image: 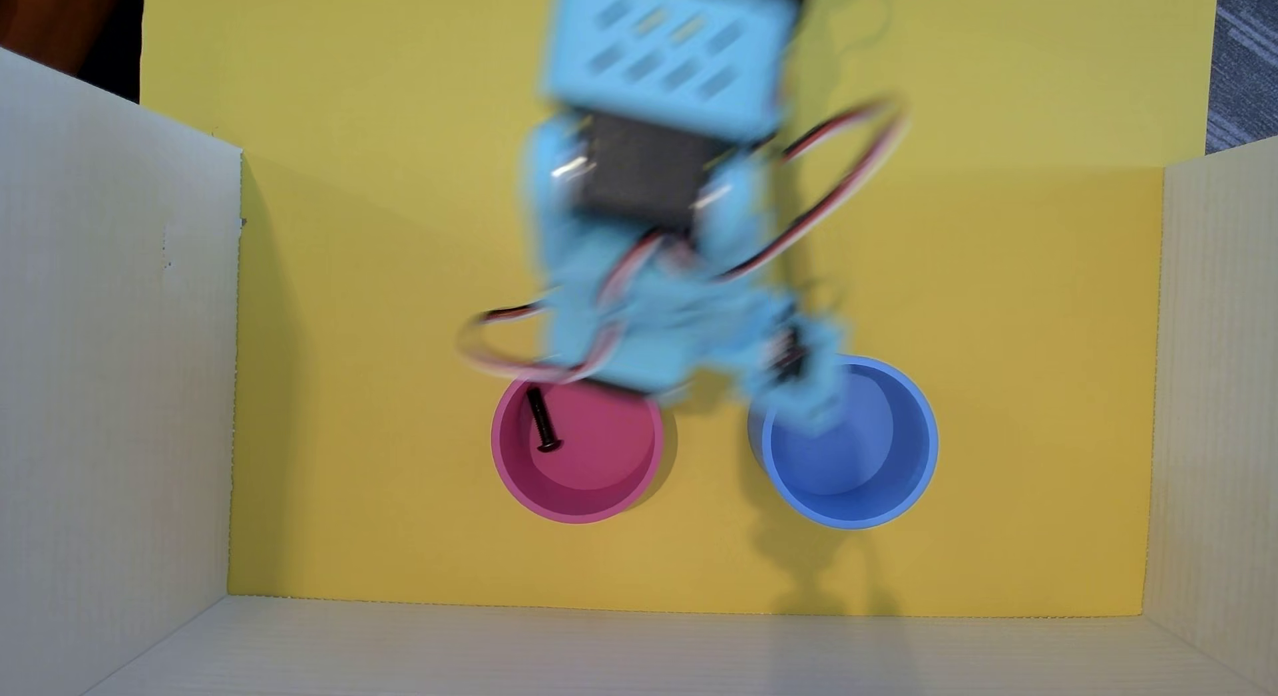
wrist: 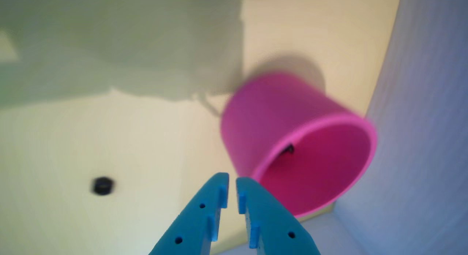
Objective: Pick up the bolt and place it in the pink box
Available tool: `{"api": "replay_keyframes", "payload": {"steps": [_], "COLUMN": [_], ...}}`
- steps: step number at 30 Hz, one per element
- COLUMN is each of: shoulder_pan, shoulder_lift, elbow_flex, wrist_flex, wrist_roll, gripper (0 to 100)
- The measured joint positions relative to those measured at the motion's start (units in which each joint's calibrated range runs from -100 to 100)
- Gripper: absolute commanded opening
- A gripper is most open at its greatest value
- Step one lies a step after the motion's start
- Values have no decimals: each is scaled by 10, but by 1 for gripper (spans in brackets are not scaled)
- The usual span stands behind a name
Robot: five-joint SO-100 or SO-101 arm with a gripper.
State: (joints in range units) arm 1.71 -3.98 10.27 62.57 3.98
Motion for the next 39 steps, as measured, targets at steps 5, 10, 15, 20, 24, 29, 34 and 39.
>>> {"api": "replay_keyframes", "payload": {"steps": [5,10,15,20,24,29,34,39], "shoulder_pan": [-8,-11,-13,-29,-58,-96,-106,-104], "shoulder_lift": [-286,-568,-817,-932,-932,-943,-946,-944], "elbow_flex": [266,519,687,738,750,780,822,865], "wrist_flex": [-101,-170,-170,-113,-92,-25,-9,-9], "wrist_roll": [0,0,-4,-35,-41,-63,-86,-90], "gripper": [1,1,1,1,1,1,1,1]}}
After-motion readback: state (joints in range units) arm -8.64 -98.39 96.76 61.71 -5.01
